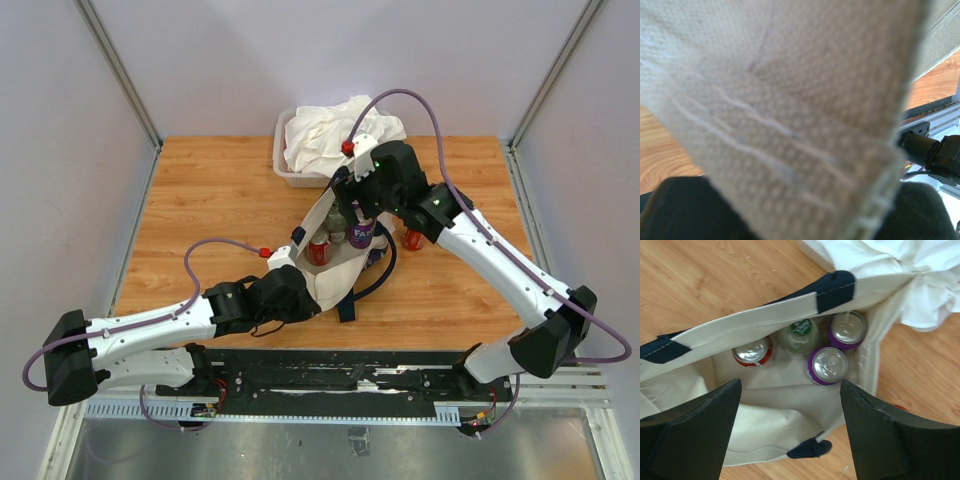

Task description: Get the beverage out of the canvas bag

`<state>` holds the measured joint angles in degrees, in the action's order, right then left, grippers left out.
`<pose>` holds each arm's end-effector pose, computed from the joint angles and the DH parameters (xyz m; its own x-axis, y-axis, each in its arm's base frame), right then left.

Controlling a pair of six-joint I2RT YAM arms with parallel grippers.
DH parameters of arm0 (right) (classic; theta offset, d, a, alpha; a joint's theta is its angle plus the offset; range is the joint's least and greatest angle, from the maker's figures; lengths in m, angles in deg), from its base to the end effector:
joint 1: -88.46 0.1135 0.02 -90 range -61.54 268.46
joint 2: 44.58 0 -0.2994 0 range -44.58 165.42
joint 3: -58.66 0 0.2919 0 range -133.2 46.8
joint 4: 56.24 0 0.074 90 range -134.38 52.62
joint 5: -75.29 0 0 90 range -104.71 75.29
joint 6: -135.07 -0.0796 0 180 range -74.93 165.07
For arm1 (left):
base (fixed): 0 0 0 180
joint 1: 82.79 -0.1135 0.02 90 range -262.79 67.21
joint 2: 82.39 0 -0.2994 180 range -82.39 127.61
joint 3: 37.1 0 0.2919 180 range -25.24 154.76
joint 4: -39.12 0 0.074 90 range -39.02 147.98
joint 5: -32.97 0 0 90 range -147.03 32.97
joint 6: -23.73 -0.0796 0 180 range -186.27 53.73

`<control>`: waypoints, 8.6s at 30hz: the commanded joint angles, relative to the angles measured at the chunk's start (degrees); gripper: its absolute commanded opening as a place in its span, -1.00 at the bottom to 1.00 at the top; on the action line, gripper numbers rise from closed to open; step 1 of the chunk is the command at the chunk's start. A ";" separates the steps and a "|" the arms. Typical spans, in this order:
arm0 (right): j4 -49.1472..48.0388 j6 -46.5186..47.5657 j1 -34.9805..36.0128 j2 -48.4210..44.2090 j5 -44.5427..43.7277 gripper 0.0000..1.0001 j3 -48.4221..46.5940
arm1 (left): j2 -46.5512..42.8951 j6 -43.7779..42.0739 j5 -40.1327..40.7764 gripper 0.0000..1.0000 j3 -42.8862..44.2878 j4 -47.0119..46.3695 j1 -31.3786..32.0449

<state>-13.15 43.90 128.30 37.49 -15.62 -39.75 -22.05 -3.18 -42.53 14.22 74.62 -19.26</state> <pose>0.3048 0.2527 0.4230 -0.3584 -0.2724 -0.8929 -0.6225 0.7826 0.0111 0.1372 -0.2309 0.2220 -0.8433 -0.2432 -0.4792 0.0775 0.8273 -0.5563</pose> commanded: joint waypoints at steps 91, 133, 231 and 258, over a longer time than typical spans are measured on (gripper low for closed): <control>5.17 0.38 -5.61 16.88 -3.71 -0.98 -4.46 | -1.94 1.07 0.09 -0.99 -2.44 0.81 0.18; 16.77 -5.51 -16.98 -23.19 -21.04 -0.99 9.85 | -2.72 1.07 -0.08 -0.99 -3.19 0.02 0.19; 4.18 -2.51 2.75 0.29 -1.78 -0.47 -2.21 | -3.66 2.23 0.09 -0.99 -2.99 -1.15 0.17; -10.53 -4.33 -0.32 18.63 -6.14 0.22 -0.09 | -5.42 2.65 0.85 -0.99 -2.88 -0.66 0.14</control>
<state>-20.76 40.58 129.22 53.70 -20.93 -40.29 -27.43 -0.38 -41.48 12.12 72.65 -19.29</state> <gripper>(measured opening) 0.608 0.041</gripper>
